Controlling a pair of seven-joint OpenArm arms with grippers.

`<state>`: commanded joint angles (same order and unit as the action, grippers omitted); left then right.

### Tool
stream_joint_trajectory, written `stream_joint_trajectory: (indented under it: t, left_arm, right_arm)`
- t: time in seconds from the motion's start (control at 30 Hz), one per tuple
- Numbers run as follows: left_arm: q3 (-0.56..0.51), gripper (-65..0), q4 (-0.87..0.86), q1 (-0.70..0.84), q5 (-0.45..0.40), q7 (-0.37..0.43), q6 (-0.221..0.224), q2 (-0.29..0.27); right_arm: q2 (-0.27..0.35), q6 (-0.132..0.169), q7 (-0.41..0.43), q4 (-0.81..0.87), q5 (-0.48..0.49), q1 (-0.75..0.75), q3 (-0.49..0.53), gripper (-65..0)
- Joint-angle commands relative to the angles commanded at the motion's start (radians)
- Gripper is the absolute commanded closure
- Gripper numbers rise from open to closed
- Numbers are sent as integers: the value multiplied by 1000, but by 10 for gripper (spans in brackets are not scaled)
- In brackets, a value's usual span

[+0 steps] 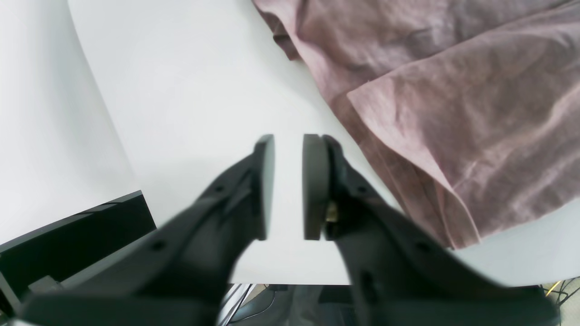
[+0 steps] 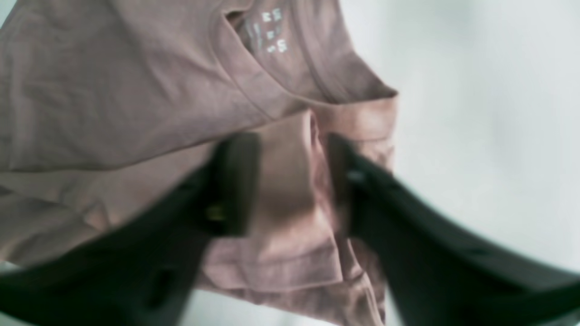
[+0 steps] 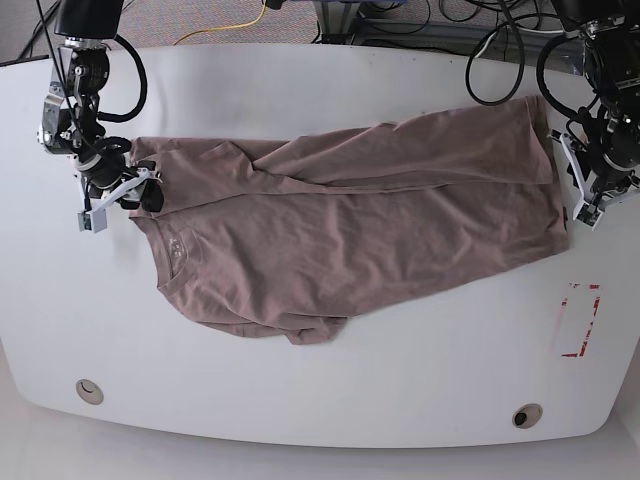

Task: Layout the t-shirt on the table in an organized manner, then fold the t-shirt properly
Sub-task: 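Adjust both grippers' grip on the shirt's shoulder edge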

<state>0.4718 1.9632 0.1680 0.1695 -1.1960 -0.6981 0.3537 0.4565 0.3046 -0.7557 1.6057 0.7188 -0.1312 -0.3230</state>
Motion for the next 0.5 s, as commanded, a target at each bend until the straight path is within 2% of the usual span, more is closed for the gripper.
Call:
stream_joint_trajectory:
  t: [0.03, 0.07, 0.1, 0.17, 0.33, 0.5]
  left_arm:
    - [2, -278, 0, 2, 0, 0, 0, -6]
    - [8, -329, 2, 12, 0, 0, 0, -21]
    - [15, -350, 5, 18, 2, 2, 0, -28]
    - [38, -372, 6, 32, 3, 2, 0, -46]
    - [80, -372, 6, 44, 3, 2, 0, -97]
    - [100, -372, 6, 80, 3, 5, 0, -146]
  right_arm:
    - [0, 0, 0, 12, 0, -8, 0, -542]
    - [0, 0, 0, 43, 0, -25, 0, -628]
    - [0, 0, 0, 55, 0, -32, 0, -650]
    - [-2, 0, 0, 100, 2, -49, -3, -650]
    - [-3, 2, 0, 201, 2, -123, -5, -650]
    - [-3, 3, 5, 219, 0, -198, -23, -650]
